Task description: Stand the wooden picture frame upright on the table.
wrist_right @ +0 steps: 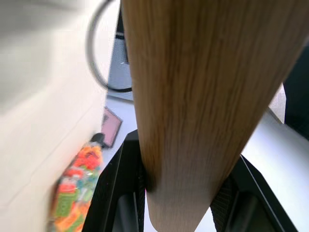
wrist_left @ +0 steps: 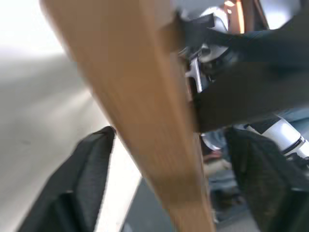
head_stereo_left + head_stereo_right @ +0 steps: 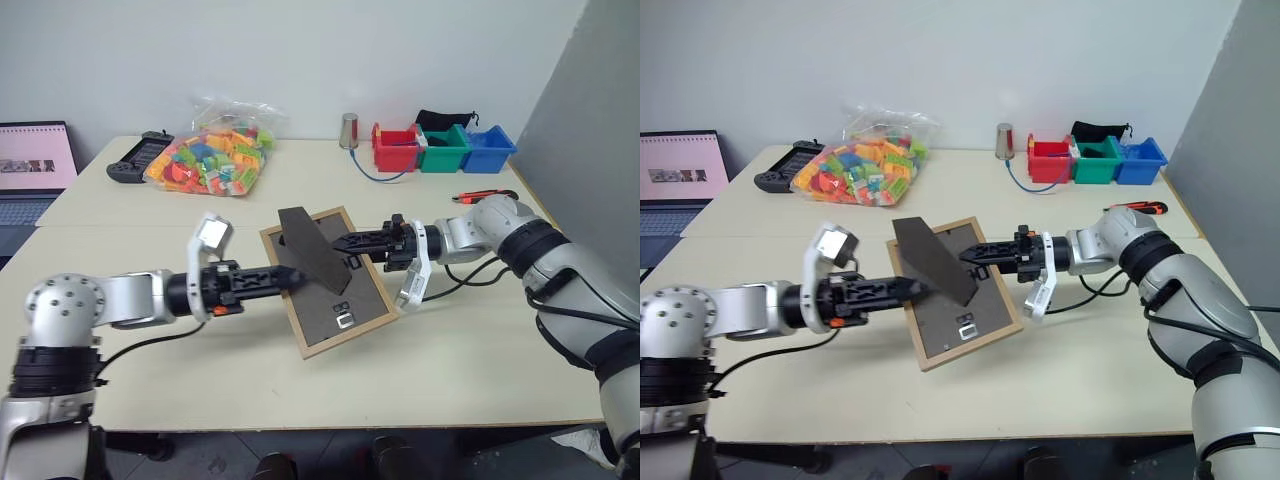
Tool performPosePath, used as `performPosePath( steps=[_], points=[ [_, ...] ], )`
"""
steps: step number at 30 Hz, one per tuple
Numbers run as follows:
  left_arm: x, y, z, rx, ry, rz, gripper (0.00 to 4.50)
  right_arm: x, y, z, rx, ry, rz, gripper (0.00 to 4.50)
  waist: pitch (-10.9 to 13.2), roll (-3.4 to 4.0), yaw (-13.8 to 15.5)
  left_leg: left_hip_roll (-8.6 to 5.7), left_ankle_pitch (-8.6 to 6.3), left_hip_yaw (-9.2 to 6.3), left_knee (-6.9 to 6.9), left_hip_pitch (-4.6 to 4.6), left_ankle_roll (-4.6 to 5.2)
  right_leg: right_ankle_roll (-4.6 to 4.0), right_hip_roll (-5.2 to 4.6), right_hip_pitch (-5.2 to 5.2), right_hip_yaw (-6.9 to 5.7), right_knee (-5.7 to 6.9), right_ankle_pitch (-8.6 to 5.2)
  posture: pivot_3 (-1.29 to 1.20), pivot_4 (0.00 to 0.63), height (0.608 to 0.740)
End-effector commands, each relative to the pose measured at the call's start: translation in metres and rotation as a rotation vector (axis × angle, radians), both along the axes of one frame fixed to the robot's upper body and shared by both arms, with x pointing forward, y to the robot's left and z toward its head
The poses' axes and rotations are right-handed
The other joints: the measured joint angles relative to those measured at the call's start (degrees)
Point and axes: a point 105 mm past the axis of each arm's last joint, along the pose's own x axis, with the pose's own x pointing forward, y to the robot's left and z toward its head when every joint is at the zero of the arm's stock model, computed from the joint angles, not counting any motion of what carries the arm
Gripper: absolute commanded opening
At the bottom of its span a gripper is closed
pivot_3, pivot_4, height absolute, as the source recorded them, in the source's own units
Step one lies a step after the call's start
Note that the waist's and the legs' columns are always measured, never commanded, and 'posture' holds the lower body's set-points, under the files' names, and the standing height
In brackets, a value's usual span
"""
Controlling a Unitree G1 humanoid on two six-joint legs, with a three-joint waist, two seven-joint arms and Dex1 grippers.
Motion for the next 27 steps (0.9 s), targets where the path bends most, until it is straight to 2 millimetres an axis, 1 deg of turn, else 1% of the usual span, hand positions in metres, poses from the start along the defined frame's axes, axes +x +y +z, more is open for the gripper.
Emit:
performPosePath(
  steps=[1, 3, 4, 5, 6, 7, 9, 11, 13, 14, 15, 17, 18, 20, 23, 24, 27],
  points=[
    [0.001, 0.015, 0.018, -0.001, -0.106, 0.057, 4.49, 0.007, -0.008, 0.01, 0.049, 0.034, -0.067, 1.28, 0.1, 0.03, 0.0, 0.0, 0.0, 0.01, 0.0, 0.0, 0.0, 0.0, 0.0, 0.0, 0.0, 0.0, 0.0, 0.0, 0.15, 0.74],
    [0.004, 0.028, 0.026, 0.031, -0.174, 0.126, 4.49, 0.014, -0.018, 0.003, 0.037, 0.093, -0.141, 1.28, 0.4, 0.02, 0.0, 0.0, 0.0, 0.0, 0.0, 0.0, 0.0, -0.01, 0.0, 0.01, 0.0, -0.02, -0.01, 0.0, 0.15, 0.74],
    [0.008, 0.043, 0.025, 0.14, -0.256, 0.212, 4.49, 0.017, -0.026, -0.002, 0.027, 0.171, -0.192, 1.28, 0.4, 0.01, -0.1, 0.01, 0.0, 0.0, 0.0, 0.0, 0.0, -0.01, 0.0, 0.02, 0.0, -0.02, -0.02, 0.0, 0.15, 0.74],
    [0.01, 0.053, 0.025, 0.226, -0.319, 0.259, 4.49, 0.019, -0.031, -0.006, 0.02, 0.225, -0.221, 1.28, 0.5, -0.02, -0.3, 0.01, 0.0, 0.01, 0.0, 0.01, 0.0, -0.02, 0.0, 0.02, 0.01, -0.02, -0.02, 0.0, 0.15, 0.74],
    [0.011, 0.061, 0.025, 0.293, -0.375, 0.303, 4.49, 0.026, -0.034, -0.003, 0.078, 0.318, -0.284, 1.28, 0.6, -0.03, -0.5, 0.04, 0.0, 0.03, -0.01, 0.01, 0.0, -0.02, 0.0, 0.01, 0.02, -0.03, -0.03, 0.0, 0.15, 0.74],
    [0.011, 0.069, 0.02, 0.381, -0.429, 0.343, 4.49, 0.029, -0.034, -0.004, 0.104, 0.409, -0.318, 1.28, 0.7, -0.01, -0.6, 0.04, 0.0, 0.03, -0.04, 0.01, 0.0, -0.04, 0.01, 0.03, 0.02, -0.06, -0.03, 0.0, 0.15, 0.74],
    [0.008, 0.075, 0.013, 0.454, -0.482, 0.362, 4.49, 0.035, -0.03, -0.005, 0.145, 0.541, -0.367, 1.28, 0.9, 0.05, -1.0, 0.08, 0.0, 0.08, -0.08, 0.08, 0.0, -0.06, 0.0, 0.18, 0.01, -0.22, -0.04, 0.0, 0.15, 0.74],
    [0.007, 0.08, 0.006, 0.528, -0.558, 0.411, 4.49, 0.045, -0.019, 0.001, 0.217, 0.695, -0.413, 1.28, 1.0, 0.06, -1.3, 0.07, 0.0, 0.15, -0.08, 0.11, 0.0, -0.06, -0.03, 0.26, 0.03, -0.24, -0.04, 0.0, 0.15, 0.74],
    [0.009, 0.08, 0.007, 0.509, -0.608, 0.493, 4.49, 0.061, -0.005, 0.004, 0.281, 0.993, -0.463, 1.28, 1.4, 0.06, -1.4, 0.12, 0.0, 0.17, -0.1, 0.19, 0.0, -0.06, -0.01, 0.32, 0.01, -0.24, -0.04, 0.0, 0.15, 0.74],
    [0.011, 0.079, 0.008, 0.514, -0.642, 0.526, 4.49, 0.064, 0.002, 0.004, 0.286, 1.162, -0.451, 1.28, 1.6, -0.04, -1.4, 0.13, 0.0, 0.17, -0.11, 0.28, 0.0, -0.06, -0.01, 0.42, -0.01, -0.25, -0.04, 0.0, 0.15, 0.74],
    [0.012, 0.075, 0.009, 0.509, -0.667, 0.543, 4.49, 0.066, 0.008, 0.005, 0.312, 1.329, -0.42, 1.28, 1.9, -0.22, -1.2, 0.15, 0.0, 0.18, -0.15, 0.38, 0.0, -0.06, 0.0, 0.49, -0.01, -0.25, -0.04, 0.0, 0.15, 0.74],
    [0.012, 0.067, 0.011, 0.516, -0.718, 0.567, 4.49, 0.067, 0.017, 0.008, 0.335, 1.599, -0.352, 1.28, 2.1, -0.39, -0.9, 0.2, 0.0, 0.13, -0.18, 0.37, -0.01, -0.06, 0.02, 0.49, -0.11, -0.23, -0.04, 0.0, 0.15, 0.74],
    [0.012, 0.064, 0.01, 0.527, -0.737, 0.575, 4.49, 0.066, 0.021, 0.009, 0.34, 1.69, -0.315, 1.28, 2.1, -0.37, -0.6, 0.21, -0.01, 0.11, -0.17, 0.3, -0.02, -0.06, 0.02, 0.49, -0.13, -0.26, -0.04, 0.0, 0.15, 0.74],
    [0.01, 0.06, 0.006, 0.53, -0.746, 0.583, 4.49, 0.064, 0.027, 0.005, 0.319, 1.81, -0.276, 1.28, 2.1, -0.32, 0.0, 0.13, -0.02, 0.11, -0.16, 0.22, -0.04, -0.06, -0.06, 0.46, -0.11, -0.29, -0.04, 0.0, 0.15, 0.74],
    [0.006, 0.06, -0.007, 0.552, -0.728, 0.586, 4.49, 0.067, 0.03, -0.012, 0.308, 1.935, -0.3, 1.28, 2.1, -0.28, 0.4, 0.12, -0.03, 0.12, -0.18, 0.07, -0.06, -0.06, -0.07, 0.42, -0.11, -0.5, -0.04, 0.0, 0.15, 0.74],
    [0.005, 0.058, -0.011, 0.557, -0.72, 0.578, 4.49, 0.067, 0.031, -0.019, 0.287, 1.959, -0.313, 1.28, 2.1, -0.25, 0.4, 0.12, -0.03, 0.13, -0.17, -0.04, -0.06, -0.05, -0.07, 0.32, -0.1, -0.53, -0.04, 0.0, 0.15, 0.74],
    [0.001, 0.052, -0.019, 0.558, -0.707, 0.545, 4.49, 0.07, 0.034, -0.034, 0.269, 1.958, -0.346, 1.28, 2.2, -0.17, 0.5, 0.12, -0.03, 0.11, -0.13, -0.16, -0.06, -0.05, -0.06, 0.21, -0.1, -0.5, -0.04, 0.0, 0.15, 0.74]
  ],
)
